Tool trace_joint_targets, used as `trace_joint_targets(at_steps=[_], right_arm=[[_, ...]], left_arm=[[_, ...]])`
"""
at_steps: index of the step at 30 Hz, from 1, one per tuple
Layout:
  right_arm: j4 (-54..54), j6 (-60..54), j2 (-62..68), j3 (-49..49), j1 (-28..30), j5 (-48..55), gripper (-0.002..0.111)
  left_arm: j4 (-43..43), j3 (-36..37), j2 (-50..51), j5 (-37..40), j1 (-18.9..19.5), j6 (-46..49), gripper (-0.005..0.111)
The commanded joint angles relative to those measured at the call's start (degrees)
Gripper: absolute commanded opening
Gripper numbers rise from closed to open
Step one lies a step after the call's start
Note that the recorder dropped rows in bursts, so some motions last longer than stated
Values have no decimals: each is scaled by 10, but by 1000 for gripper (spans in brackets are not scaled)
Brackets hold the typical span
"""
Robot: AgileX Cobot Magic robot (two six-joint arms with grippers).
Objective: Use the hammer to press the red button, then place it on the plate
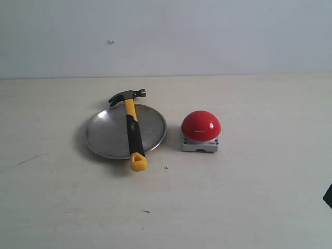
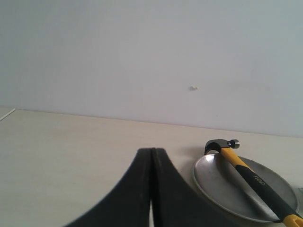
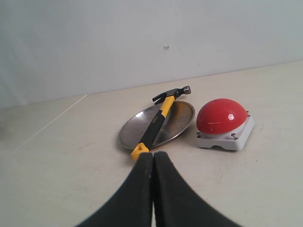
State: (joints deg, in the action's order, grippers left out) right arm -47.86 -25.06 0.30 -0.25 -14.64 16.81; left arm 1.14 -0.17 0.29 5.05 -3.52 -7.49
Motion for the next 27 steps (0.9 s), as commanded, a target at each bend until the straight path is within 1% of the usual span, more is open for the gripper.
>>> trace_joint_targets(at_steps=[1,14,16,17,20,22,27], right_arm=[[6,-3,-3,3,-1,-2,0],[6,-3,-3,3,4,-1,0],[11,-14,-3,3,23,-1,0],[19,-36,-3,3,47,-11,0],[19,-89,-3,3,126,-116,0],[24,-116,-3,3,146,-136,0],[30,-176,-3,3,164,-125,0]], left_arm=[[1,2,-3,2,2,-4,0],[1,2,-3,2,2,-4,0],[1,2,-3,2,2,-4,0],[1,2,-3,2,2,-4,0],[1,2,-3,2,2,-4,0],[1,2,-3,2,2,-3,0],[1,2,-3,2,2,-3,0]])
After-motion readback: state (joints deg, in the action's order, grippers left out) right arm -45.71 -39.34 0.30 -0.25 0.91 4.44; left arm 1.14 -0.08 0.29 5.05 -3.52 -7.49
